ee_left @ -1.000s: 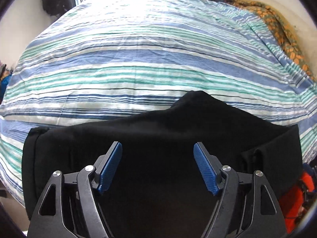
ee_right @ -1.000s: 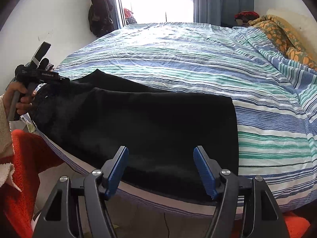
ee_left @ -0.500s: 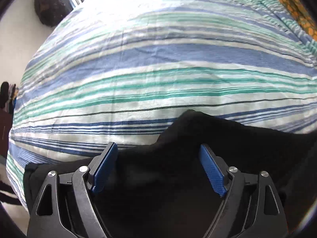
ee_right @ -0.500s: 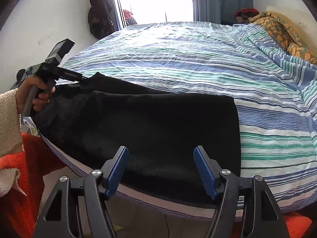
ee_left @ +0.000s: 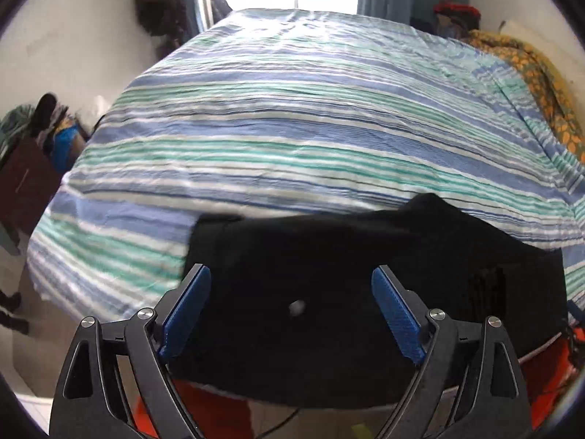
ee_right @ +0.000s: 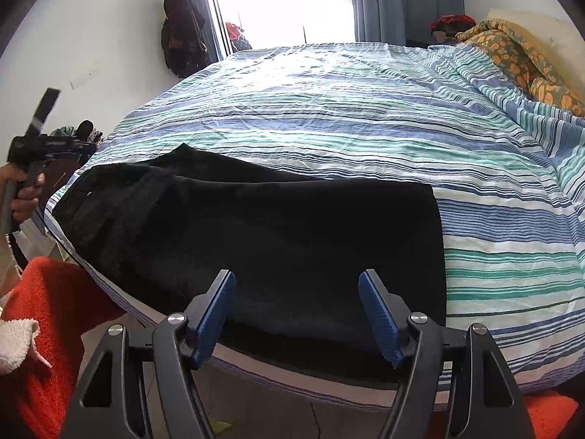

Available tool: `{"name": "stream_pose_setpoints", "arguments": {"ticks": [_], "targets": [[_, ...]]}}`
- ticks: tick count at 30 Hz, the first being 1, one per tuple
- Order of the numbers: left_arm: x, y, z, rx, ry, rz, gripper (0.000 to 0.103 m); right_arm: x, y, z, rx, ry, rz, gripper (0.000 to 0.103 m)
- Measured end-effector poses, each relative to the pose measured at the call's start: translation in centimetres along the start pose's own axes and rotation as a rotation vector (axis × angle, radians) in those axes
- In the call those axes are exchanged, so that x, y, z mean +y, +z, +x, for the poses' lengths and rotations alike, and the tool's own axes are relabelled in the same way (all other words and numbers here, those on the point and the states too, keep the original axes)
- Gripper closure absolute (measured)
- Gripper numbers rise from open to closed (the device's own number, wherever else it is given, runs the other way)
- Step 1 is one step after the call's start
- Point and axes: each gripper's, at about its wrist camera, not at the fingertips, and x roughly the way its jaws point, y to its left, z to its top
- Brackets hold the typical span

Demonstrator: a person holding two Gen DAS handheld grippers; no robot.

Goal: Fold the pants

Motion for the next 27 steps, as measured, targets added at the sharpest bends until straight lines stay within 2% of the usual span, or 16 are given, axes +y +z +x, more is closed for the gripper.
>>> {"name": "stream_pose_setpoints", "arguments": {"ticks": [3,6,9,14,16,17,18,19,20,23,24,27], "targets": [[7.0,-2.5,-1.5,0.017,0.025,-0.17,0.012,0.6,-0.1,0.5,0.012,0.007,-0.026,0.033],[10.7,-4.4,-0.4,0.059,-0.002,-0.299,0.012,1.2,-0.1,0.9,0.024,0.013,-0.049,0.033],[9.9,-5.3,1.7,0.098,-0.056,-0.309,0.013,1.8,-0.1,0.9,0.024,0.014,-0.073,0.033],[9.1,-6.0,3.6,0.143,0.016,-0.313,0.016,2.2,-0.3,0.3,0.008,0.009,-0.102,0.033],[9.0,-6.1,3.8,0.146,0.008,-0.316,0.024,2.2,-0.4,0.2,0.009,0.006,-0.107,0.033],[8.9,-6.1,3.9,0.153,-0.007,-0.311,0.041,2.2,-0.4,0.2,0.009,0.006,-0.107,0.033],[8.8,-6.1,4.1,0.163,-0.026,-0.304,0.07,2.1,-0.5,0.1,0.009,0.006,-0.105,0.033],[8.8,-6.0,4.3,0.172,-0.038,-0.301,0.079,2.0,-0.5,0.2,0.009,0.006,-0.102,0.033],[8.9,-5.8,4.3,0.166,-0.028,-0.303,0.083,1.9,-0.4,0.2,0.009,0.006,-0.098,0.033],[9.1,-4.7,3.6,0.115,-0.097,-0.309,0.097,1.7,-0.4,0.2,0.004,0.01,-0.088,0.033],[9.0,-4.3,3.5,0.102,-0.111,-0.308,0.097,1.7,-0.4,0.1,0.001,0.011,-0.088,0.033],[9.0,-3.8,4.3,0.117,-0.07,-0.289,0.097,1.7,-0.3,0.1,0.001,0.013,-0.091,0.033]]}}
